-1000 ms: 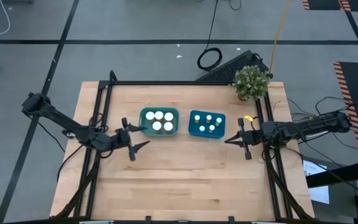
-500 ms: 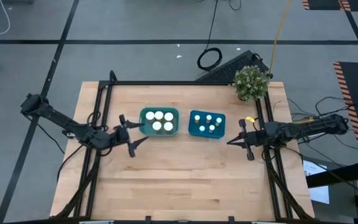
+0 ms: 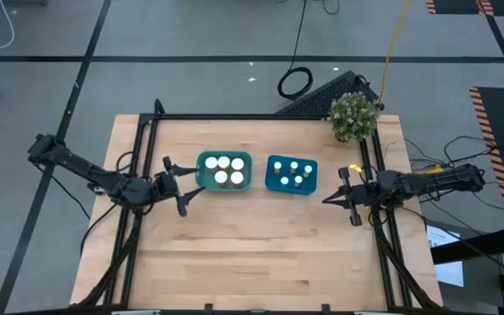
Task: Pick and place medicine bottles into bin by pill shape (circle, oval)
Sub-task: Return to Home Position
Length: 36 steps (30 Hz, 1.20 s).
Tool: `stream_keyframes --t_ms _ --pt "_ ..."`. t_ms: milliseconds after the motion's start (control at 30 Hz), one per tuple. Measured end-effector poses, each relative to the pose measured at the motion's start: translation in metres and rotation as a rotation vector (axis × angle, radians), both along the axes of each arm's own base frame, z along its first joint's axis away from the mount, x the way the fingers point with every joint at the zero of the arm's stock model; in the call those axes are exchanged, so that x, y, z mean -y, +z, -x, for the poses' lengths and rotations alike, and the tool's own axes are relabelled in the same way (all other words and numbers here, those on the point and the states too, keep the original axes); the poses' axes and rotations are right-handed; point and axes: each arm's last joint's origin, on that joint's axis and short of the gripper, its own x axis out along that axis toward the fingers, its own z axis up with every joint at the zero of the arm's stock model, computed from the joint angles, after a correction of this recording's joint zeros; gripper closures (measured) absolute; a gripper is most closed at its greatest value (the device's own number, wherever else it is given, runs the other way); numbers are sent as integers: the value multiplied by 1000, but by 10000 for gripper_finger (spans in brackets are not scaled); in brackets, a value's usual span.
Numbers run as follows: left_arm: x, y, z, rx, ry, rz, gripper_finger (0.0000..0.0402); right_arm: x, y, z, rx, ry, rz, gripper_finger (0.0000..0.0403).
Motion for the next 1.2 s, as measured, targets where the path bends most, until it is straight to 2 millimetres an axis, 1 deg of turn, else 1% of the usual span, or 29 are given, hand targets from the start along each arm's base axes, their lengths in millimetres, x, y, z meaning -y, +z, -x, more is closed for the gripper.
stream_keyframes --t_ms 67,200,433,500,600,700,933,1067,1200 --pt "-1 3 3 17 5 8 124 0 -5 -1 11 0 0 403" --pt "-3 4 7 17 7 8 124 0 -2 -1 59 0 -7 403" --pt "-5 0 12 -31 13 6 124 0 -2 1 63 -1 -15 403" --pt "-5 0 12 -31 12 7 131 0 -2 2 70 -1 -16 403" --pt "-6 -8 13 -44 2 9 157 1 1 4 99 -1 -15 403" --pt "-7 -15 15 -49 3 25 196 1 2 6 122 0 -15 403" --pt "-6 -21 24 -21 -102 62 284 2 0 8 105 -19 -10 403" --pt "-7 -32 30 10 -172 65 321 3 0 8 106 -50 -5 403" --pt "-8 -38 34 61 -251 51 349 3 0 8 111 -55 11 403"
